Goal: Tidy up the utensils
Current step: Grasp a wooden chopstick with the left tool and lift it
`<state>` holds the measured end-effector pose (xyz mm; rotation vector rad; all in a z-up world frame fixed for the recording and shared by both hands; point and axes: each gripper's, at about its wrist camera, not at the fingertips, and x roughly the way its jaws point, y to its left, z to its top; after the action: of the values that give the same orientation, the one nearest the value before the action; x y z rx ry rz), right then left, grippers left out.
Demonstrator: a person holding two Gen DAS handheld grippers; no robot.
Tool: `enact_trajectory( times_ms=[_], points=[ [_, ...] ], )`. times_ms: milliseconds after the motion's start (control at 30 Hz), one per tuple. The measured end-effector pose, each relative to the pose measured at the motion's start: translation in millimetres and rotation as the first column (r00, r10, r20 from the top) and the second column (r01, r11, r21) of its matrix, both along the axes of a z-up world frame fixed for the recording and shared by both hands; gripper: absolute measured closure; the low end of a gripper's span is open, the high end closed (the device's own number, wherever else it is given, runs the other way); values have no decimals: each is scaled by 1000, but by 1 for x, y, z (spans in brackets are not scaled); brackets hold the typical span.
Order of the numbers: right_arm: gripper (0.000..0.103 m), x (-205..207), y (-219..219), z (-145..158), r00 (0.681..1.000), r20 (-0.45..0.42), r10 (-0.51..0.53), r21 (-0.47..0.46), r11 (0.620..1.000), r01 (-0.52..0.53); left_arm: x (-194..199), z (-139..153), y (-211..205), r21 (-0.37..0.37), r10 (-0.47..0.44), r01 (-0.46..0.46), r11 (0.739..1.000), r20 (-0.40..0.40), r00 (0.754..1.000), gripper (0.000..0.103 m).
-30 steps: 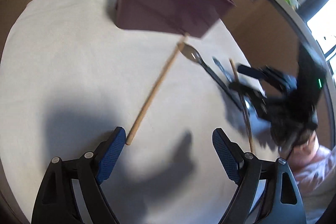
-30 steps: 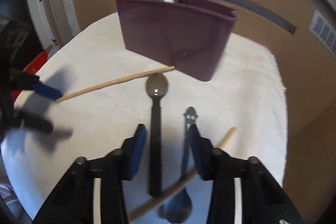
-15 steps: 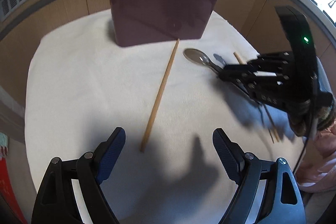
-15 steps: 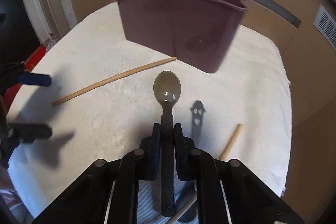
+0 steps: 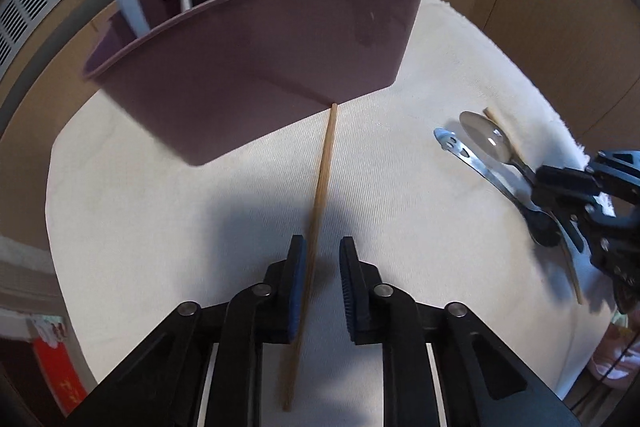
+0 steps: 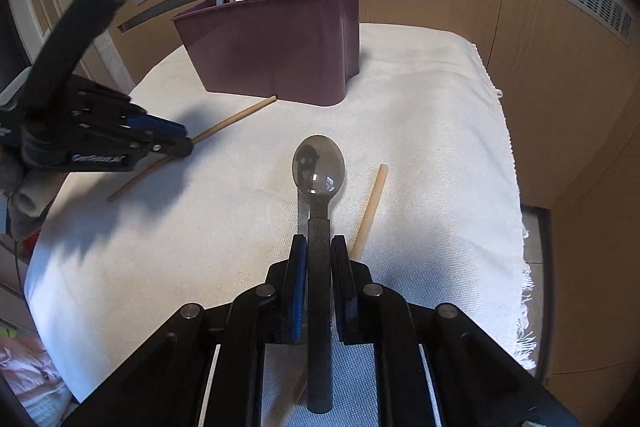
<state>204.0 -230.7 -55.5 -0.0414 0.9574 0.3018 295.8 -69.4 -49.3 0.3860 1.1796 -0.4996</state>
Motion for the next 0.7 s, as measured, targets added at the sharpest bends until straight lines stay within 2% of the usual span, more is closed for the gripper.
enact_trajectory(
  times_ms=[133, 267, 367, 533, 633, 700],
  points=[
    [92, 2, -2, 1, 1000, 9, 5, 21, 1000, -5, 14, -9, -15, 72, -4, 6, 997, -27, 1000, 92],
    [92, 0, -4, 2, 1000, 13, 2, 31, 1000, -3, 17, -10, -20, 100, -14, 16, 995, -23, 1000, 94],
    [92, -2, -2, 4, 1000, 22, -7, 39, 999, 6, 17, -9, -18, 94, 4, -3, 996, -6, 1000, 96],
    [92, -7, 2, 19, 998, 59, -6, 38, 999, 4, -2, -2, 5, 10, 68, -69, 998, 28, 997, 98],
    [92, -11, 4, 26, 997, 71, -7, 38, 999, 4, -18, 4, 24, -97, 116, -112, 989, 37, 993, 98],
    [92, -13, 7, 30, 997, 75, -5, 33, 999, 2, -29, 8, 38, -178, 150, -143, 974, 26, 988, 98]
  ],
)
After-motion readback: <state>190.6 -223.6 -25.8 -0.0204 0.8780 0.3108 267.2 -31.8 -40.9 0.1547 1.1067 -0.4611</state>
